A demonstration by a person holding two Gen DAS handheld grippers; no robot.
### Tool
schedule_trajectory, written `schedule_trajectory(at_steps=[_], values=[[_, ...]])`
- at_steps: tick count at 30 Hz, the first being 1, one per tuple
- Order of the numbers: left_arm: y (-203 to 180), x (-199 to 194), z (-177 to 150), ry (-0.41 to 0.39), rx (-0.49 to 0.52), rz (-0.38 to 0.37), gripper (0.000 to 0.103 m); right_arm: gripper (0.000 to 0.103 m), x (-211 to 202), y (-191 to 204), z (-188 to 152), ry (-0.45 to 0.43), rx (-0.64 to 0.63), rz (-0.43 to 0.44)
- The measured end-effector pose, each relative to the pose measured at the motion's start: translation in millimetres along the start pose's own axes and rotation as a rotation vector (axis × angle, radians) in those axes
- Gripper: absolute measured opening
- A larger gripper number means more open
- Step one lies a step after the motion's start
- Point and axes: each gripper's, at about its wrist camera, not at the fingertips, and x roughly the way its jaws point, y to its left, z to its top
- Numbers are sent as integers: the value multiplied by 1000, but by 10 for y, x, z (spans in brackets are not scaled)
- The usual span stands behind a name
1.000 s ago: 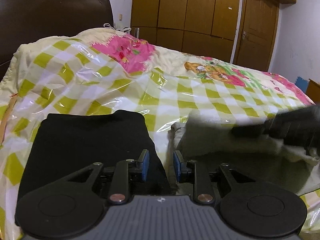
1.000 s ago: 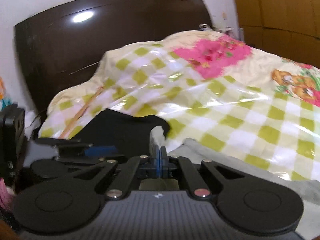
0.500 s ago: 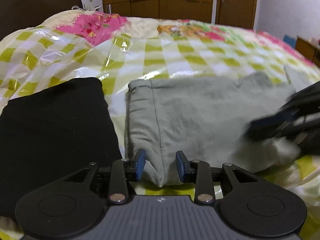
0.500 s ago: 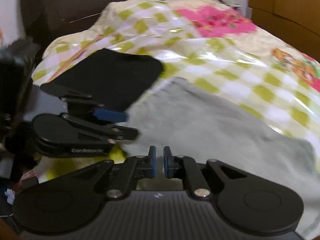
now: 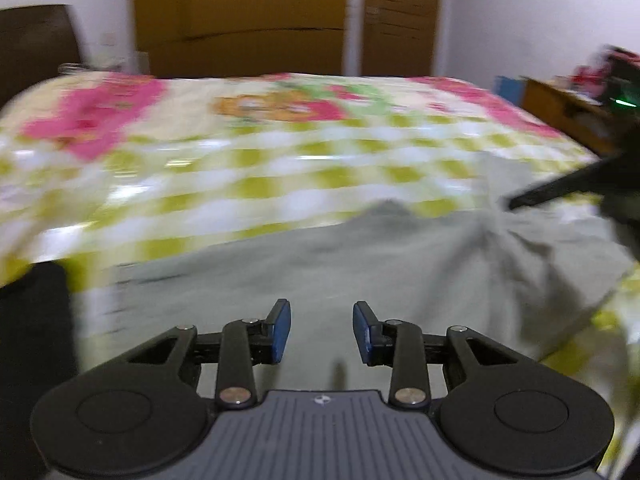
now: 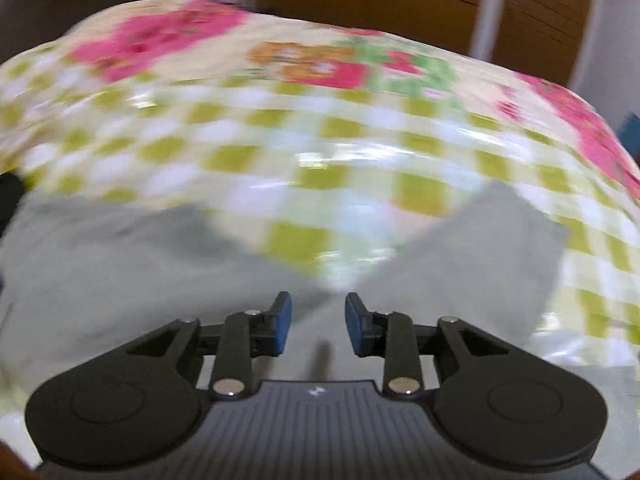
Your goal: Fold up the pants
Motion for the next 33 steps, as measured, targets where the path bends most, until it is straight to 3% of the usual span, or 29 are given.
schedule_trajectory(at_steps=[2,7,14,17,18,20,23,33], values=[[-280,223,79,19,31,-71,46,41,164,-276,99,23,50,-51],[-821,743,261,73,86,-198,47,42,670,-802,340,81,183,-103],[-1117,1089,366,135,122,-251,48,46,1199,-1103,513,154,281,-125],[-1191,1142,333,155,138,-246,48,40,1256,-1197,528,143,315,-128],[-1226,1157,326,156,145,-242,48,24,1260,-1244,536,140,328,-128],[-1274,1147,310,160,158,-230,48,1,1236,-1378,526,136,379,-113],[-1320,1154,335,155,172,-221,47,0,1044,-1584,458,112,458,-53],[-1505,1106,374,137,201,-251,43,0,423,-1880,295,21,502,3]])
